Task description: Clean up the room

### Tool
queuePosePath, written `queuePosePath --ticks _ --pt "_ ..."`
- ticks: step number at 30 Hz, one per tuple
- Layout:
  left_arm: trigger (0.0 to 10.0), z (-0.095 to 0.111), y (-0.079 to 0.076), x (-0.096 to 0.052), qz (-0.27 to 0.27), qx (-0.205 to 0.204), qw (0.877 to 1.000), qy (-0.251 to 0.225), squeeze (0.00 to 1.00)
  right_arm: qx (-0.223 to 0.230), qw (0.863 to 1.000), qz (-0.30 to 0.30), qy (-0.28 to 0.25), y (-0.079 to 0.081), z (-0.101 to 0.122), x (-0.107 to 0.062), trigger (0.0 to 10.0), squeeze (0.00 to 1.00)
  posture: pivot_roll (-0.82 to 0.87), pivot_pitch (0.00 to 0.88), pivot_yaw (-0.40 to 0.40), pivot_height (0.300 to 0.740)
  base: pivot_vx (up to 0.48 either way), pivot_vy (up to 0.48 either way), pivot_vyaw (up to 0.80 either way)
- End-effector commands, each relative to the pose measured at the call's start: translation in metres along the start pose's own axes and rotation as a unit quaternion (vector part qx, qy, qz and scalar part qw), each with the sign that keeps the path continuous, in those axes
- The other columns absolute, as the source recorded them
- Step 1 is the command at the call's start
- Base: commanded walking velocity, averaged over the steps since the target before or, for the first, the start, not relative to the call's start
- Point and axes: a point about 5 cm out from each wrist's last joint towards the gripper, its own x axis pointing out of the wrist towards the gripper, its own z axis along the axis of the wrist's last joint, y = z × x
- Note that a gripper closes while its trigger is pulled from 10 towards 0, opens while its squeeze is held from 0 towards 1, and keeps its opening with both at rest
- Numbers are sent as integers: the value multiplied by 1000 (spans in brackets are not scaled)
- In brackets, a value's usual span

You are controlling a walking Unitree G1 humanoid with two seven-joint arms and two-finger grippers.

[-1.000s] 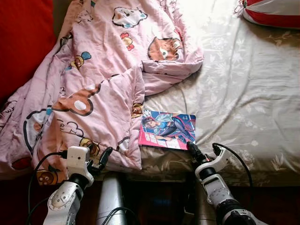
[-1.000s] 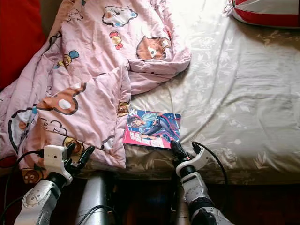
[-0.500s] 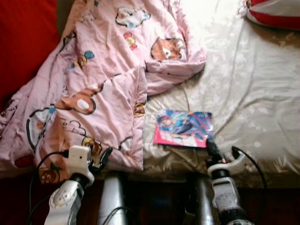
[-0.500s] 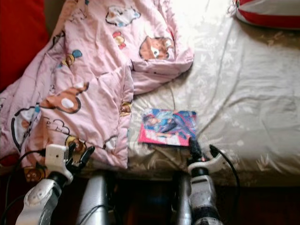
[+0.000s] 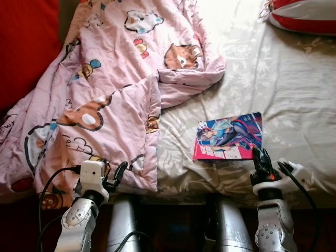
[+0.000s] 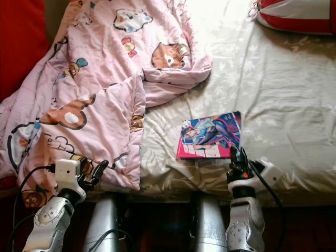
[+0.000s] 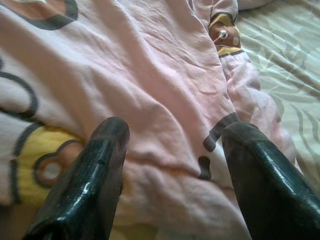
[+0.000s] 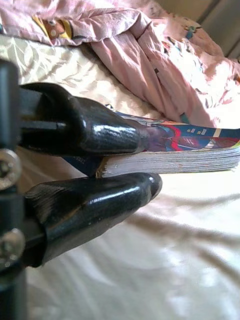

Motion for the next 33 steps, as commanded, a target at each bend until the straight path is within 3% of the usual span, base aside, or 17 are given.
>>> queuePosePath --ticks 1,9,10,14,20,27,33 --pt "10000 -12 4 -6 18 -9 1000 17 0 -34 999 -11 -3 -4 10 -3 0 0 9 193 -16 577 0 0 0" --pt "10000 -13 1 9 43 -41 998 6 0 -133 990 13 34 9 19 12 0 0 -17 130 -56 577 0 0 0" --pt "10000 -14 0 13 49 -52 997 4 0 -159 986 20 35 14 22 18 10000 0 -26 112 -63 577 0 0 0" --pt "10000 -16 -3 18 47 -59 997 5 0 -180 983 30 27 29 32 35 10000 0 -29 92 -69 577 0 0 0" --pt "10000 -20 0 17 52 -62 997 9 0 -178 983 29 24 32 30 38 10000 0 -31 81 -66 587 0 0 0" --pt "10000 -25 4 14 56 -59 997 16 0 -147 988 -1 46 28 11 32 10000 0 -12 68 -55 631 0 0 0" --pt "10000 -28 5 12 54 -60 997 21 0 -149 988 -12 44 22 12 31 10000 0 -17 55 -51 658 0 0 0"
